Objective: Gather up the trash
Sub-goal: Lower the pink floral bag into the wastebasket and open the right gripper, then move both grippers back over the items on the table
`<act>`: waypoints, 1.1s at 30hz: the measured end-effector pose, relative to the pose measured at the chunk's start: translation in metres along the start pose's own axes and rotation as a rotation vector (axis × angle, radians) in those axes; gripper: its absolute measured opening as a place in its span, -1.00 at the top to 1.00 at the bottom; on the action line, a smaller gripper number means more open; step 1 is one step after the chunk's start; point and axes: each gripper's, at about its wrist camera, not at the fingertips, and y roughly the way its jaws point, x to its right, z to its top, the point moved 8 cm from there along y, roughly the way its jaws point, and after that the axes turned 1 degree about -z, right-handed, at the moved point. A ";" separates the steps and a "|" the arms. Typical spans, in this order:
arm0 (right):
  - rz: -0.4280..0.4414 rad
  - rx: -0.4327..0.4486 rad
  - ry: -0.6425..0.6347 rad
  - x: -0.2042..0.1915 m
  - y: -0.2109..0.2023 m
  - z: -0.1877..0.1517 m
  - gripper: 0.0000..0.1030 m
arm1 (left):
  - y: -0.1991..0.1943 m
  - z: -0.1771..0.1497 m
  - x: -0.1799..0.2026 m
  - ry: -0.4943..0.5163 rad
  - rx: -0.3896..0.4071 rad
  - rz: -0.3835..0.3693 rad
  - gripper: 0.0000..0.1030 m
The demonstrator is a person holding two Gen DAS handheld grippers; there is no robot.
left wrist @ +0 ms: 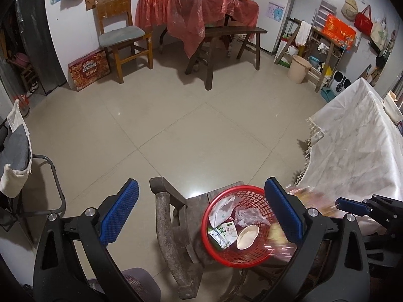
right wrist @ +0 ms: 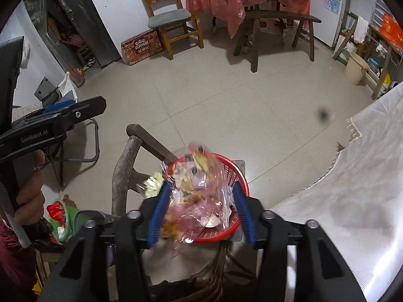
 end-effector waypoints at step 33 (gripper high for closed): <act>-0.079 0.337 0.139 0.070 -0.151 -0.013 -0.21 | -0.078 0.023 0.080 0.140 0.161 -0.055 -0.87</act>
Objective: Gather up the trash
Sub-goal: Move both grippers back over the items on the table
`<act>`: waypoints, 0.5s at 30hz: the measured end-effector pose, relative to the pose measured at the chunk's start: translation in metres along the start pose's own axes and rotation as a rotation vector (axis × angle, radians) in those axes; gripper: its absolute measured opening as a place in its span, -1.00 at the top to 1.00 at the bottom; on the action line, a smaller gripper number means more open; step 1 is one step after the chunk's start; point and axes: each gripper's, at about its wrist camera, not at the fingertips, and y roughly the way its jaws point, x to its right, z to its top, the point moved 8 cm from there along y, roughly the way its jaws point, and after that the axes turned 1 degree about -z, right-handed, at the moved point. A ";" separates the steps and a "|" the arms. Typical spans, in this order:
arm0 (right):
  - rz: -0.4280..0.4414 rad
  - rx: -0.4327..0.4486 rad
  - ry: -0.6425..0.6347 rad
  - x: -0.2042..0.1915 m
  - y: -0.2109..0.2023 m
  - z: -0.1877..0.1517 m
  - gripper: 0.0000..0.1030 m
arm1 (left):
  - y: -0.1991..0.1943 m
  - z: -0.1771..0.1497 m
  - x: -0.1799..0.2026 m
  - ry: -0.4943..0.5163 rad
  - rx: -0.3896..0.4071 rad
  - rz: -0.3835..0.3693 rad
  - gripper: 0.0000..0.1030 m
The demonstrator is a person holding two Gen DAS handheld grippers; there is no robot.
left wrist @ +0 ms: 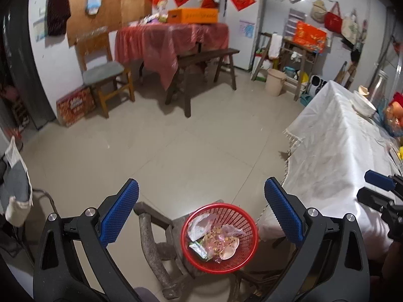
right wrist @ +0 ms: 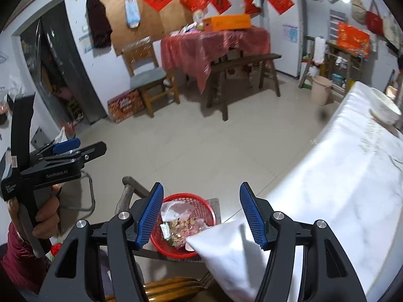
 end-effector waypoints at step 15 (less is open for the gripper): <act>-0.127 0.223 0.215 0.141 -0.119 -0.034 -0.35 | -0.048 0.014 0.121 0.187 0.090 -0.071 -0.87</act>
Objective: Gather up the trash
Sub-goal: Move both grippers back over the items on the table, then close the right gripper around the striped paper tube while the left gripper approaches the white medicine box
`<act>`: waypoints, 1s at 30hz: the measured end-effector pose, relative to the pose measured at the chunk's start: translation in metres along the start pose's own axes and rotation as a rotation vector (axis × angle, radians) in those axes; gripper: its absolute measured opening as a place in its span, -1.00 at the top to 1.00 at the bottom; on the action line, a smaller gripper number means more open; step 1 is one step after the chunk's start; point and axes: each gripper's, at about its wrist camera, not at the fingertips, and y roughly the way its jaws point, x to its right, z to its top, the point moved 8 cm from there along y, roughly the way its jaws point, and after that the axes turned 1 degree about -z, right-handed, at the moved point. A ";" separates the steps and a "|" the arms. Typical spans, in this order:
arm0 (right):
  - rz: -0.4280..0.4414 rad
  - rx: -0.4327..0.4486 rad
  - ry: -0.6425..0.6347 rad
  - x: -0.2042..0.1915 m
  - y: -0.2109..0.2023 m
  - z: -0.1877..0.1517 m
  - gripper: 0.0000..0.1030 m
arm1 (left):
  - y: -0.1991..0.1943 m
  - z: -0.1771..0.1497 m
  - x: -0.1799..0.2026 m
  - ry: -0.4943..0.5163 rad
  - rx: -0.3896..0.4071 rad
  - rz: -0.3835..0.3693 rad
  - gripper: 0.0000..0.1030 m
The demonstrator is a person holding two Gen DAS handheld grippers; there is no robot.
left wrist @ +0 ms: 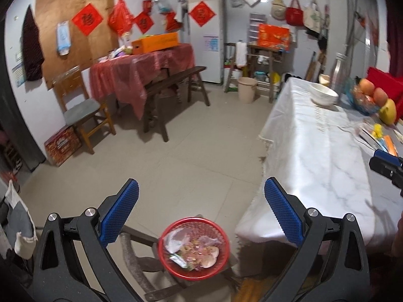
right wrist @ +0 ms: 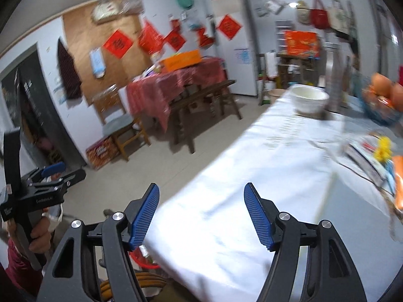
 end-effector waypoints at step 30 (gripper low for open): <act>-0.512 0.033 0.329 0.308 -0.056 -0.026 -0.53 | 0.115 0.006 0.311 0.220 -0.197 -0.349 -0.87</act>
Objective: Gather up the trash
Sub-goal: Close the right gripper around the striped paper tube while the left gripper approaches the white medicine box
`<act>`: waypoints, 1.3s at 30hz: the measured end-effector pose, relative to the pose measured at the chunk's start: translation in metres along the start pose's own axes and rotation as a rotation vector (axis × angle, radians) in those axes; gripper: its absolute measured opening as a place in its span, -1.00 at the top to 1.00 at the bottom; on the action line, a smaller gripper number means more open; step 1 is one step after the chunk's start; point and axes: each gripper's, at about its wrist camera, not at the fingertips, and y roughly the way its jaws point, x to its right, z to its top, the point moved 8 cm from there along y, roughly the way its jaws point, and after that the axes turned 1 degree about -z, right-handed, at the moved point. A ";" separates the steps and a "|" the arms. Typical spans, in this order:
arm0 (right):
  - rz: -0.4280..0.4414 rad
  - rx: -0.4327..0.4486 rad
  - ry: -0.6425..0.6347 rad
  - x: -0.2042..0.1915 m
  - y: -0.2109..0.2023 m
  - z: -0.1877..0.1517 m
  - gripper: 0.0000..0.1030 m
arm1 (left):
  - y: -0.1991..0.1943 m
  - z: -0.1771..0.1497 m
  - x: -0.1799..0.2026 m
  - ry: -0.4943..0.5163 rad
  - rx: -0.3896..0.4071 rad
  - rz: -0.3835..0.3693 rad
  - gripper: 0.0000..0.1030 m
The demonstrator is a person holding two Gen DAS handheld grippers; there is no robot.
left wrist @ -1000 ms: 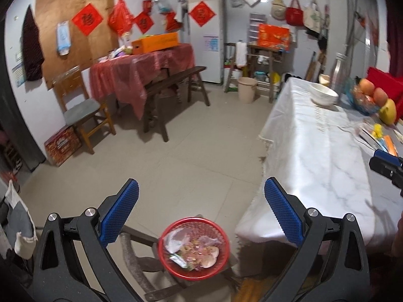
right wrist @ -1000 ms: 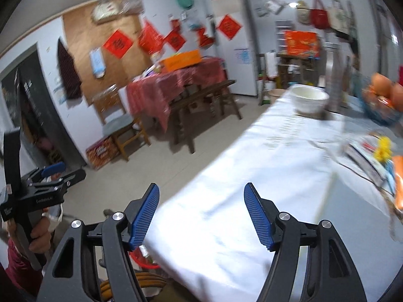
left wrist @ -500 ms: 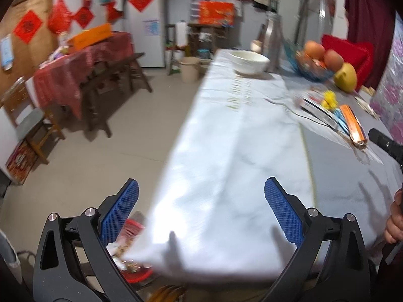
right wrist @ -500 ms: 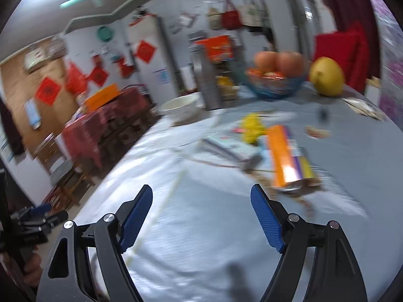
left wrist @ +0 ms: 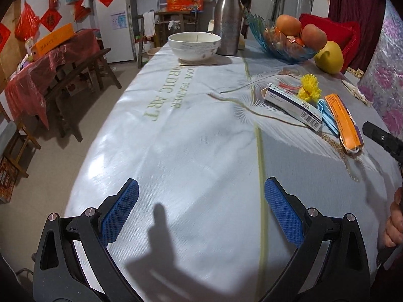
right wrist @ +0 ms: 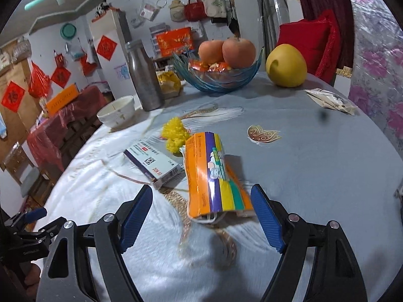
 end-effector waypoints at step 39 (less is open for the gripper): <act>0.022 -0.033 0.355 0.095 0.005 0.002 -0.19 | 0.046 0.039 0.094 0.101 -0.052 -0.043 -0.87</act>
